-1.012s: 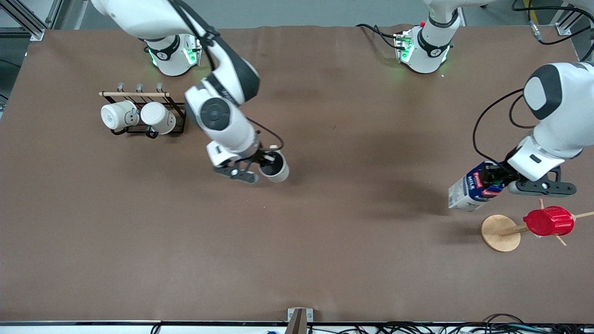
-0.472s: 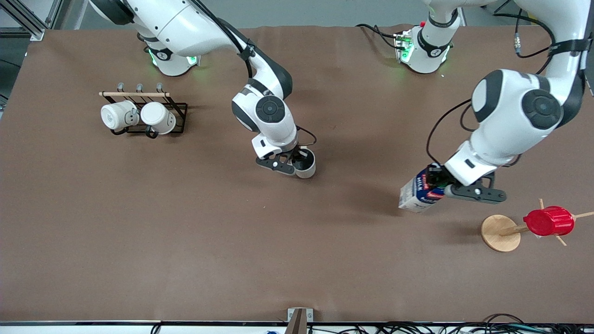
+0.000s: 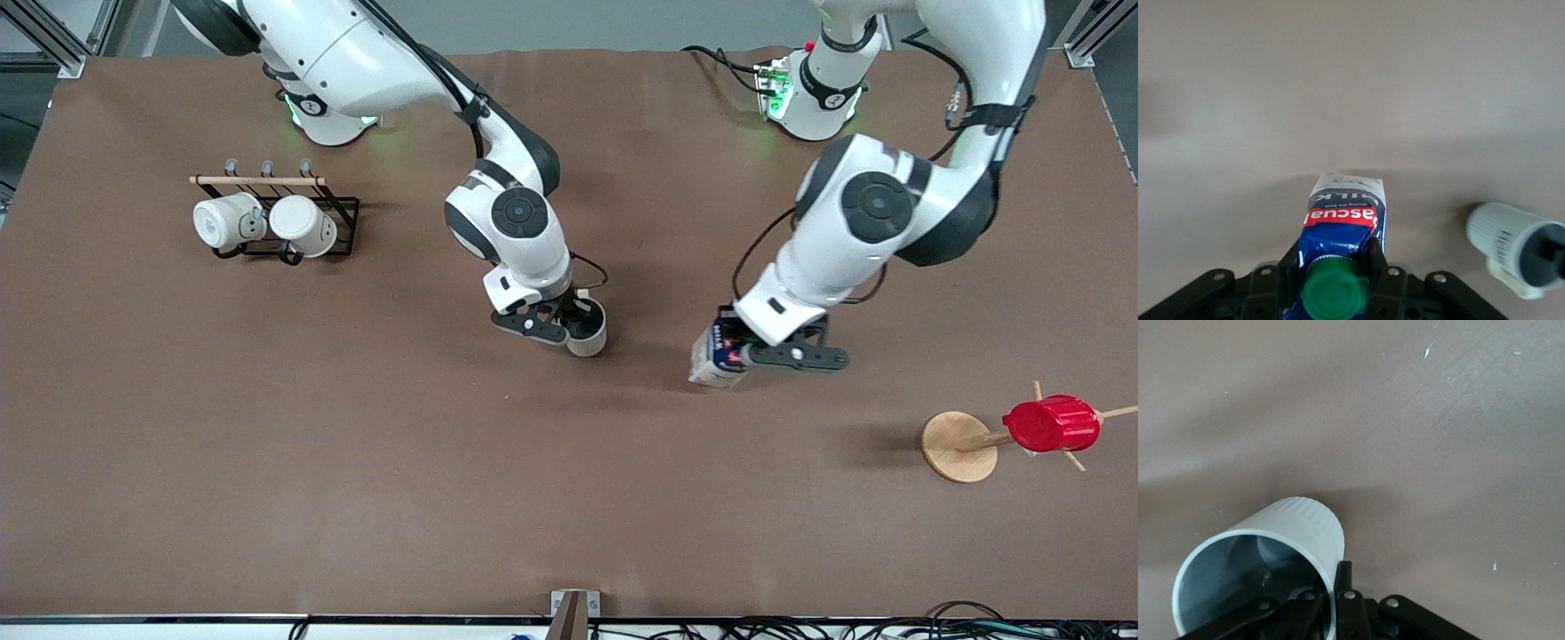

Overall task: Place cup and milk on table
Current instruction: 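Carry the mug and milk toward the table middle with both grippers, then set the mug down, open the right gripper and lift it away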

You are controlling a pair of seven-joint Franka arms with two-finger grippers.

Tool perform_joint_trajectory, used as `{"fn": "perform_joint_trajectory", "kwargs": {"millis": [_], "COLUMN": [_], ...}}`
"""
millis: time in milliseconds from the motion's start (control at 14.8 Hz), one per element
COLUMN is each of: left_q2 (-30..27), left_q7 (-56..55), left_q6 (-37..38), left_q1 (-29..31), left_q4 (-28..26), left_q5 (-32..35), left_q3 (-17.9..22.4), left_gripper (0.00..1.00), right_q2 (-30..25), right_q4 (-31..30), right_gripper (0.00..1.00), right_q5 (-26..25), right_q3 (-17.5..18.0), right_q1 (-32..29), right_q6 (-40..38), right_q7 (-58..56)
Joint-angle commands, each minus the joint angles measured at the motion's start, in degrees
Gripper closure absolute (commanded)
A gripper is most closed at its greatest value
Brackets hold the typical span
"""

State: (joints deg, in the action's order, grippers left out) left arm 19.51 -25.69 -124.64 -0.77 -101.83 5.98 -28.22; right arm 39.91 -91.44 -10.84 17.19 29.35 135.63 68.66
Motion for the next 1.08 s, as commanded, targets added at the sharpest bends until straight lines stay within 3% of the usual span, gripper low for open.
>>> {"fn": "perform_joint_trajectory", "kwargs": {"millis": [0,67,135,202,405,877,1012], "left_q2": [5.1,7.1,9.2,10.8,12.9,13.8,13.9], "left_q7": [-3.2,-4.5,-5.5,-6.2,-11.4,-15.3,-15.5], "left_q6": [3.0,4.5,6.1,7.7,8.5,8.5,8.5], "left_q1": [0.2,0.0,-0.5,-1.2,-2.6,-4.6,-4.9], "left_q4": [6.1,8.3,10.9,12.7,13.4,13.3,13.3], "left_q5": [1.4,1.6,1.7,2.1,8.2,8.8,8.9], "left_q3": [-2.5,-3.2,-4.2,-4.5,-6.0,-7.4,-7.4], "left_gripper": [0.91,0.9,0.9,0.9,0.89,0.87,0.87], "right_q2": [1.5,1.4,1.3,1.0,-4.3,-22.1,-26.4], "right_q4": [1.4,1.5,1.5,1.7,2.5,2.3,2.6], "right_gripper": [0.91,0.77,0.3,0.0,0.0,0.0,0.0], "right_q5": [-2.1,-2.3,-2.3,-2.3,-1.8,-1.6,-1.0], "right_q3": [0.4,0.4,0.5,0.4,0.6,0.6,0.0], "right_q1": [-0.1,-0.3,-0.5,-0.5,-2.7,-13.3,-17.6], "right_q6": [0.2,0.1,0.0,-0.4,-7.5,-27.9,-32.9], "right_q7": [1.7,1.7,1.7,1.6,0.6,-2.2,-9.7]}}
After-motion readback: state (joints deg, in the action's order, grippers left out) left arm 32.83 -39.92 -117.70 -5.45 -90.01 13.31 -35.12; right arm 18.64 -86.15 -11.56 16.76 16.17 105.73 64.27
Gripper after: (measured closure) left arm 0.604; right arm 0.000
